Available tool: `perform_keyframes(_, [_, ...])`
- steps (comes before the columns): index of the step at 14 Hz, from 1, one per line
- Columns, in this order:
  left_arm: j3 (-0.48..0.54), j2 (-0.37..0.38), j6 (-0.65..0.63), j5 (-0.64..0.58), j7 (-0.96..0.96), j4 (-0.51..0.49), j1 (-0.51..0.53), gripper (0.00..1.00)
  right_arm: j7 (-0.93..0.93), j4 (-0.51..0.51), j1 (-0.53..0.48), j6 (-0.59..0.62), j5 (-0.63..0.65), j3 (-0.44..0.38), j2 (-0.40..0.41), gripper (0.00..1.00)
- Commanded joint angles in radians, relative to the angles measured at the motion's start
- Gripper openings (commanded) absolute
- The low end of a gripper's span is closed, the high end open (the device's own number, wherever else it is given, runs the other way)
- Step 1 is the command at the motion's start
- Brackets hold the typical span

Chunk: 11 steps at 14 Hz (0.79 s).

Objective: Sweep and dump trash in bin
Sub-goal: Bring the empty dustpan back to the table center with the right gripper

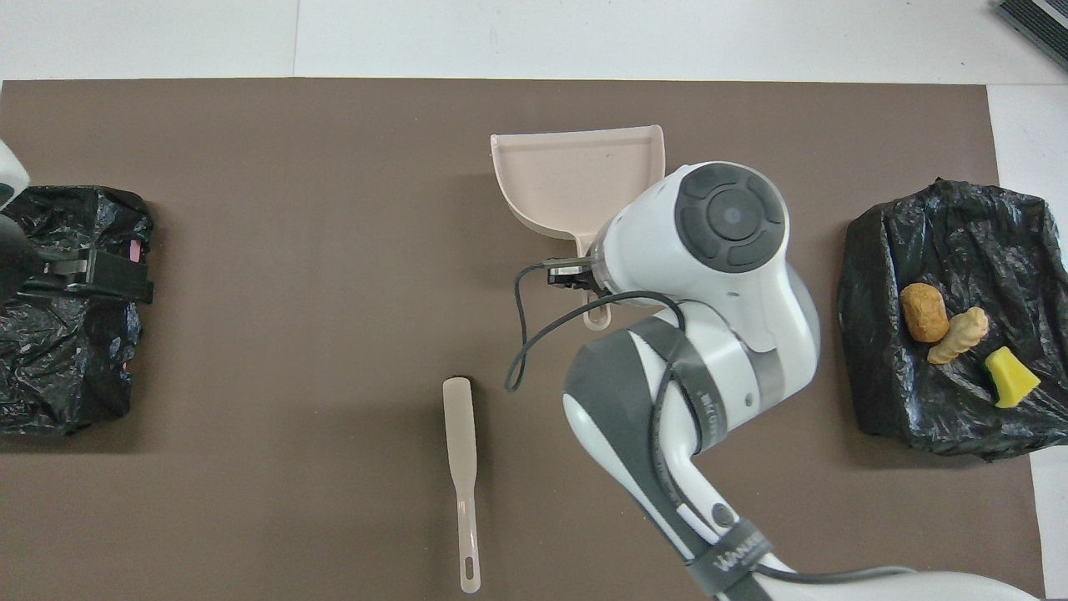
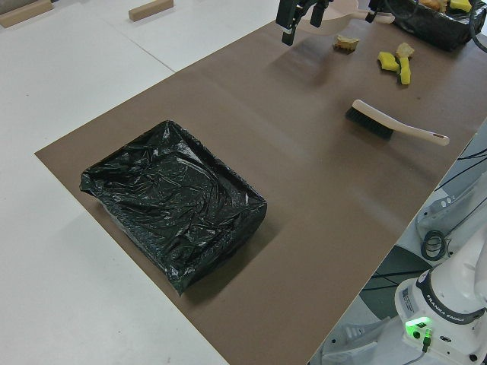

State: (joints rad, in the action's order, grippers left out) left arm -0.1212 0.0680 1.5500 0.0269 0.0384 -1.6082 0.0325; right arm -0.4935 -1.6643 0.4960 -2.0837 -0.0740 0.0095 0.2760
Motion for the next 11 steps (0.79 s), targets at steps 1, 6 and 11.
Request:
perform_keyframes(1, [-0.008,0.059,-0.005,0.01,-0.012,-0.015,0.009,1.0,-0.113,0.073,0.056,-0.076,-0.018,-0.006,0.101,0.0])
perform_keyframes(6, [-0.008,0.072,-0.005,0.01,-0.028,-0.032,0.013,1.0,-0.281,0.189,0.171,-0.168,-0.003,-0.011,0.271,0.0])
perform_keyframes(11, [-0.006,0.076,-0.007,0.01,-0.029,-0.041,0.013,1.0,-0.263,0.179,0.162,-0.188,-0.001,-0.009,0.279,0.08])
